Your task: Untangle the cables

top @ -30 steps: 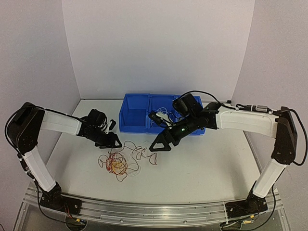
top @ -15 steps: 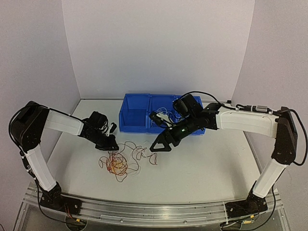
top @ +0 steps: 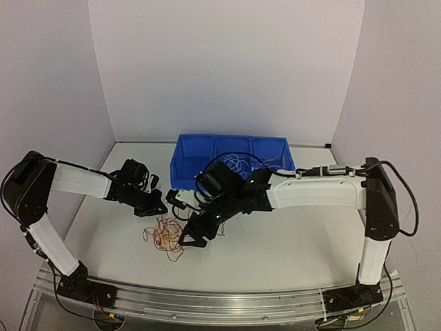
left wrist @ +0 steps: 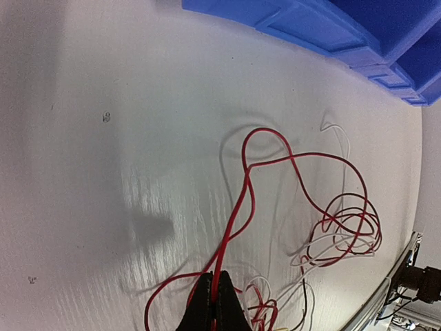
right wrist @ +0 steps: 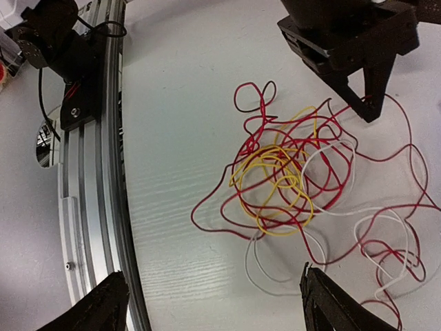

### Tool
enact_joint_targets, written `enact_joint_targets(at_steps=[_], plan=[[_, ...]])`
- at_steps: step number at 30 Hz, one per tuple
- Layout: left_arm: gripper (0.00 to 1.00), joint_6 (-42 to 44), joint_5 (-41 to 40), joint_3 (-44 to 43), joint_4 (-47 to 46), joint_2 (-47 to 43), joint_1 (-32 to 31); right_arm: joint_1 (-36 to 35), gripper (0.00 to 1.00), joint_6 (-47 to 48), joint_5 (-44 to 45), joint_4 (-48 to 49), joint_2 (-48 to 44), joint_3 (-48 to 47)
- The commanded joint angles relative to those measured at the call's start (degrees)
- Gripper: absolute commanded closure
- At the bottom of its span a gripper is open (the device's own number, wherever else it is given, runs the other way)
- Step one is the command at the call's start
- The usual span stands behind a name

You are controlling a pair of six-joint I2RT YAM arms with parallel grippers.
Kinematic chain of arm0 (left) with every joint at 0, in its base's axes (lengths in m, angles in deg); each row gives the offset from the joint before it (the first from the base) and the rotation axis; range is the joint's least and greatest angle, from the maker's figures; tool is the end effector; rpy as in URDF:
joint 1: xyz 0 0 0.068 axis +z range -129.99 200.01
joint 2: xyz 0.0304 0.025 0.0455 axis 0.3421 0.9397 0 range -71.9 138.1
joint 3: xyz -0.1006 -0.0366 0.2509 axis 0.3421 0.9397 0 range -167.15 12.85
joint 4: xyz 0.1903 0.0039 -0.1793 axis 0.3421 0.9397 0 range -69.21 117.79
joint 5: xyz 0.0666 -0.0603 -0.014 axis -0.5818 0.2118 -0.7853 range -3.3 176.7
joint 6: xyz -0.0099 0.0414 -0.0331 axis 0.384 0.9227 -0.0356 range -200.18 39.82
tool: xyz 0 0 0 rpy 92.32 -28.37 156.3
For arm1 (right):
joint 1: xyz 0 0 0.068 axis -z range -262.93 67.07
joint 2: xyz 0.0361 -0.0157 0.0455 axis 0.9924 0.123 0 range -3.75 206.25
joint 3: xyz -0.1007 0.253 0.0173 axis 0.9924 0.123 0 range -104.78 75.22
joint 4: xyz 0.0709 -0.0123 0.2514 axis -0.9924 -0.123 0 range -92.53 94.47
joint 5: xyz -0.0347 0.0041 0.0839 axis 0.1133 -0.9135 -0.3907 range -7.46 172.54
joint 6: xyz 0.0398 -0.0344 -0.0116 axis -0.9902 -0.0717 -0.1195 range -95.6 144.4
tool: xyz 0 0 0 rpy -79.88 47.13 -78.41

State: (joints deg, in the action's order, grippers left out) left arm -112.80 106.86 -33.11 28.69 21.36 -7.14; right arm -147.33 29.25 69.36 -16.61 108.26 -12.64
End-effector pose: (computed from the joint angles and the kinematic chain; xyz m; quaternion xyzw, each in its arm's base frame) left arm 0.2672 -0.1508 0.1495 0.0074 0.9409 -0.2915 0.1722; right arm 0.1844 0.4036 0.2357 -0.5578 0.7311 0.2800 0.2757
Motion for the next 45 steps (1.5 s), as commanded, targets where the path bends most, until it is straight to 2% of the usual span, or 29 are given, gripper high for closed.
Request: enact_joint_targets(at_steps=[1, 8, 14, 16, 18, 20, 22, 23, 24, 25, 26, 31, 35, 38, 40, 45], plan=[[1.0, -8.0, -3.5, 3.5, -2.2, -7.0, -1.6, -0.2, 0.17, 1.1, 5.2, 6.7, 9.7, -5.3], [1.0, -10.3, -4.3, 6.5, -2.7, -12.1, -3.9, -0.3, 0.17, 6.0, 9.1, 14.7, 20.4, -11.7], [1.0, -11.4, -4.9, 7.2, -2.5, -12.7, -4.9, -0.3, 0.16, 5.1, 14.1, 20.4, 23.6, -11.1], [1.0, -12.0, -5.0, 7.7, -2.8, -12.9, -5.3, -0.3, 0.21, 3.8, 14.5, 22.6, 24.6, -11.3], [1.0, -12.6, -4.8, 8.4, -3.6, -13.5, -5.4, -0.3, 0.28, 2.8, 14.4, 23.0, 25.3, -11.1], [1.0, -12.9, -4.5, 8.8, -4.0, -14.2, -5.4, -0.3, 0.44, 1.9, 14.6, 23.6, 25.4, -10.2], [1.0, -13.0, -5.3, 8.7, -3.2, -14.9, -5.4, -0.3, 0.63, 0.7, 15.6, 23.9, 24.3, -8.2], [1.0, -12.9, -6.0, 8.1, -2.3, -15.2, -5.4, -0.3, 0.77, -0.1, 16.2, 24.0, 23.5, -6.5], [1.0, -12.4, -7.5, 6.9, -0.6, -15.7, -5.4, -0.3, 0.92, -1.0, 17.6, 24.1, 21.9, -4.2], [1.0, -12.1, -9.7, 5.3, 1.7, -16.1, -5.4, -0.2, 0.99, -1.8, 19.5, 24.2, 20.0, -1.5], [1.0, -12.0, -12.5, 3.5, 4.5, -16.5, -5.4, -0.1, 1.0, -2.4, 21.5, 24.3, 17.8, 1.4], [1.0, -11.9, -30.0, -7.3, 19.2, -18.9, -5.2, 2.8, 1.0, -8.9, 31.4, 25.5, 3.9, 20.5], [1.0, -10.7, -37.4, -12.9, 24.6, -21.3, -5.2, 7.3, 1.0, -16.0, 38.1, 24.9, -9.2, 35.4], [1.0, -10.3, -41.9, -15.5, 26.6, -22.6, -5.1, 10.9, 1.0, -18.7, 38.9, 24.1, -18.7, 44.5], [1.0, -10.1, -43.9, -17.2, 28.0, -22.9, -5.0, 12.2, 1.0, -19.1, 40.1, 22.5, -23.0, 48.6], [1.0, -10.7, -52.0, -22.5, 35.5, -23.1, -4.2, 15.0, 1.0, -19.6, 43.1, 13.4, -31.3, 52.0]])
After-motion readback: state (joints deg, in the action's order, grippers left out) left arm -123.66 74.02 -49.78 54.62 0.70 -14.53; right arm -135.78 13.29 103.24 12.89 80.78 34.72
